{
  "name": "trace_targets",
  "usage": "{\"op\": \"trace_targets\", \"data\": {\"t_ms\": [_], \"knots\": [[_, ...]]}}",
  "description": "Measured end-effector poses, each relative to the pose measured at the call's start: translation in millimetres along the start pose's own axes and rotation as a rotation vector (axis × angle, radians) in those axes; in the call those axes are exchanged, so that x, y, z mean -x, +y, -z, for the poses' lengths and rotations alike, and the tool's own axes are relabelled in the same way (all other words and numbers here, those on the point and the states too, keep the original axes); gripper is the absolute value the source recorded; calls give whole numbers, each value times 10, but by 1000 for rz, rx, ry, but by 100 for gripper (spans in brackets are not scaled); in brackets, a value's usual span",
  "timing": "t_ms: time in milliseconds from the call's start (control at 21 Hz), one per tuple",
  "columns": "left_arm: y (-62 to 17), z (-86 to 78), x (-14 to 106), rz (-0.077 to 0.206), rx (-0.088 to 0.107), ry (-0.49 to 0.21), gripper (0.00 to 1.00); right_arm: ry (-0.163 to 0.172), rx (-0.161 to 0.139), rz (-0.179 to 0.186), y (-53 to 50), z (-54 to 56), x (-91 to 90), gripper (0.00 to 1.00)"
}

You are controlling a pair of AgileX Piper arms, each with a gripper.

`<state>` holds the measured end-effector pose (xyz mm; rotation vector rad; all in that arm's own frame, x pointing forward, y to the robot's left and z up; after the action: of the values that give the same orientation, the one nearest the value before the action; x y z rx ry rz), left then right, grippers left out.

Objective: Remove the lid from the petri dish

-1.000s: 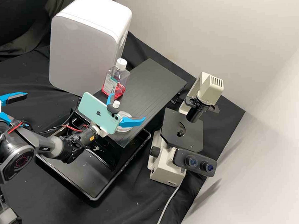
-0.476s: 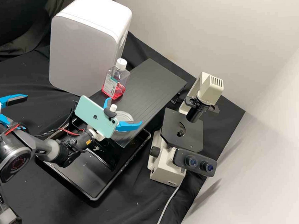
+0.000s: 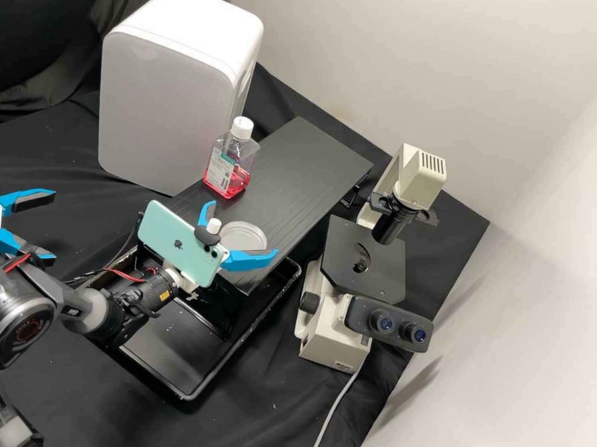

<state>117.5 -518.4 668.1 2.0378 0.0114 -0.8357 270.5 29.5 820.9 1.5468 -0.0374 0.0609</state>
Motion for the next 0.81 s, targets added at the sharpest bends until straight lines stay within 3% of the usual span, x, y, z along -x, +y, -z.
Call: {"op": "trace_targets", "data": {"t_ms": [381,810], "knots": [[-21,5,-7,10,-14,4,100,-37,15,30,-96,-98,-33,100],[-27,-14,-1,13,-18,-7,100,-44,22,36,-117,-119,-40,100]]}}
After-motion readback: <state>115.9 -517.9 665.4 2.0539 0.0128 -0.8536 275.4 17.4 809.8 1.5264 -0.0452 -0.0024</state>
